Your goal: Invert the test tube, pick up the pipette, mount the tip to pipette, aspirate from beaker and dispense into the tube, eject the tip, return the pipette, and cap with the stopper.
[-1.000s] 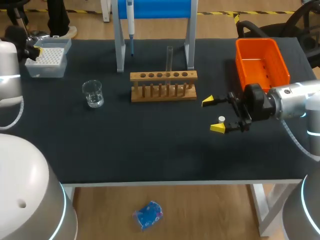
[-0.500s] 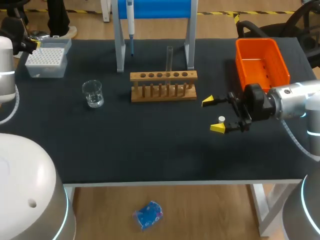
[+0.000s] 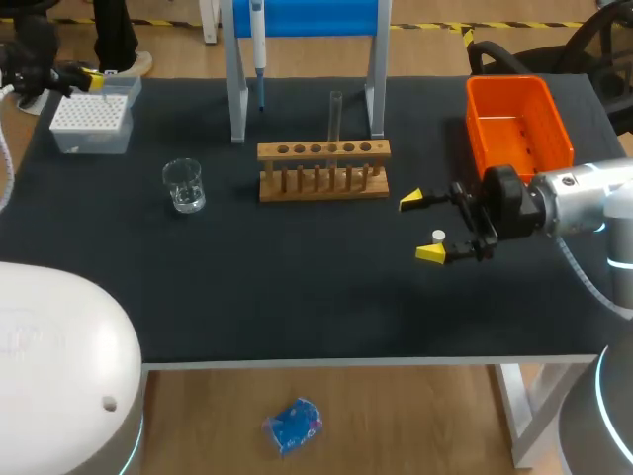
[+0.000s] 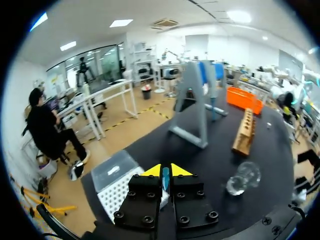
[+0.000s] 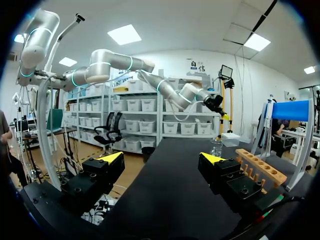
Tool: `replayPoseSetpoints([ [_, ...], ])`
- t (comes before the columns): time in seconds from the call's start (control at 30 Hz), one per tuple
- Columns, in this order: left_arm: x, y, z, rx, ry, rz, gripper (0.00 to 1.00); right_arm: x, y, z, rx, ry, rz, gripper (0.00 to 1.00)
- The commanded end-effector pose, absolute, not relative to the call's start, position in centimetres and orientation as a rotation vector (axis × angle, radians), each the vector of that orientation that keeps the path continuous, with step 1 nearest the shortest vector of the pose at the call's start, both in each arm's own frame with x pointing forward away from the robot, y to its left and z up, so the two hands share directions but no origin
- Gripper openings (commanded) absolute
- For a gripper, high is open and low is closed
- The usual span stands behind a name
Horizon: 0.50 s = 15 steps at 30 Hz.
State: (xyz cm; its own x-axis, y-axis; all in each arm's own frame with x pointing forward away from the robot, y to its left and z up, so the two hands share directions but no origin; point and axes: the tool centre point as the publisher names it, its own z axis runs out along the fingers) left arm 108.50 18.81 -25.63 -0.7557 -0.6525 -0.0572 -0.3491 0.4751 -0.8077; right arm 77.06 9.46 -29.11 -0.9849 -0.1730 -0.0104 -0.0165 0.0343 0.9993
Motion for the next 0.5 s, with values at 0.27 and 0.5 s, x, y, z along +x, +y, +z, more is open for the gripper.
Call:
replayPoseSetpoints([
  [0.27,97.6,10.2,-21.1,-0.512,2.637,-1.299,0.00,77.0,9.4,-29.1,0.200,-2.177,-2.098,1.00],
  [0.5,94.2,4.2,-22.1,-0.411,2.667,-1.361,0.00,77.0,9.4,-29.1,0.200,-2.177,-2.098,1.00],
])
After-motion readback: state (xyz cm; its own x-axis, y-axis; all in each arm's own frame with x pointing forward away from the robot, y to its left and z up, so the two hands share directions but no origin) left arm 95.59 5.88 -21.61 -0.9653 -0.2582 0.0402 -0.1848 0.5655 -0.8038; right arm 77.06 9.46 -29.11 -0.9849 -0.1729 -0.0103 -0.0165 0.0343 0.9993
